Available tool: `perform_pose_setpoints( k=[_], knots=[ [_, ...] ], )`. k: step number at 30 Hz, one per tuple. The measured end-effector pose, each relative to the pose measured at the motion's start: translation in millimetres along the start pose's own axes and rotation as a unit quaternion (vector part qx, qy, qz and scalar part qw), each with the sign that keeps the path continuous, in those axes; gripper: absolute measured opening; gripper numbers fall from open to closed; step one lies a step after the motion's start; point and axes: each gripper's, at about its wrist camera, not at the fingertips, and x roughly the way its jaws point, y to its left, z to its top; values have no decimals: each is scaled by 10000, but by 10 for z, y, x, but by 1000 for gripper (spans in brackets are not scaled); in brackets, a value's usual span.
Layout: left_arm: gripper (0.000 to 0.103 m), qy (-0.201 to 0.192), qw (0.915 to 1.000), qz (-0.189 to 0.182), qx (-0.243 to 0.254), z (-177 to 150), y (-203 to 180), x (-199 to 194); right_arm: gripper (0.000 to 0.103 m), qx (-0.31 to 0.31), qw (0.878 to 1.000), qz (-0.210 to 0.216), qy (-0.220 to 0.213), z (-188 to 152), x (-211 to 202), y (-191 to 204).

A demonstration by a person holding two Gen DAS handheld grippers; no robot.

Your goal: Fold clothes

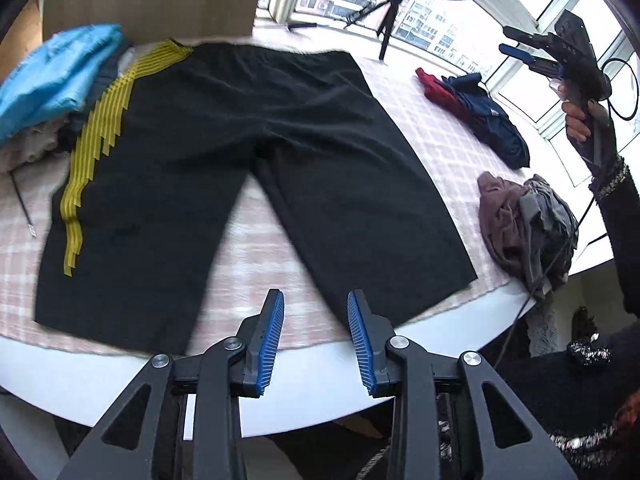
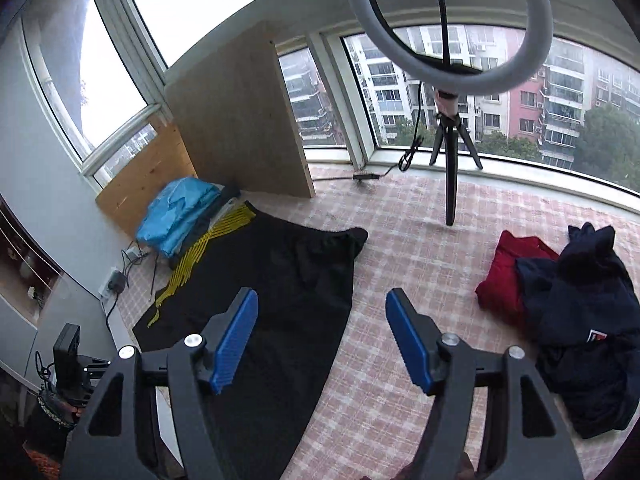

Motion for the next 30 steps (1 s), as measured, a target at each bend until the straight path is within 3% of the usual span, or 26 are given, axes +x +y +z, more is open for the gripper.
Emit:
perform_pose_setpoints(
  k=[5,8,9,10,13,16,20,21,25,27,30],
  knots=[
    [32,615,9968,265,-437,-131,-236,655,66,-31,9978,38,654,-372,687,-59],
    [29,651,9959,227,-593,-172,-256,734,66,-76,9968,5,793,-436,911,-88],
    [25,628,9958,212,-626,-184,-263,735,66,-91,9967,29,803,-421,944,-98],
    [5,606,9957,203,-665,-201,-262,730,66,-122,9967,30,805,-400,974,-102],
    [4,513,9940,283,-923,-323,-180,630,66,-292,9960,-78,846,-296,1068,-101],
    [8,388,9898,445,-1297,-492,-67,477,66,-357,9946,-18,973,-193,1212,-131],
    [27,153,9855,572,-1590,-582,-136,249,66,-390,9936,0,1064,-22,1475,-191],
    [27,28,9883,471,-1453,-543,-261,195,66,-369,9935,-28,1074,31,1554,-218],
    [45,-253,9967,-302,-703,-300,-913,196,66,-80,9940,55,1093,220,1828,-379],
    [46,-157,9979,-530,-330,-177,-1226,352,66,67,9940,127,1084,291,1937,-455],
    [49,200,9986,-496,8,-27,-1590,681,66,107,9939,126,1090,346,2045,-506]
  ],
)
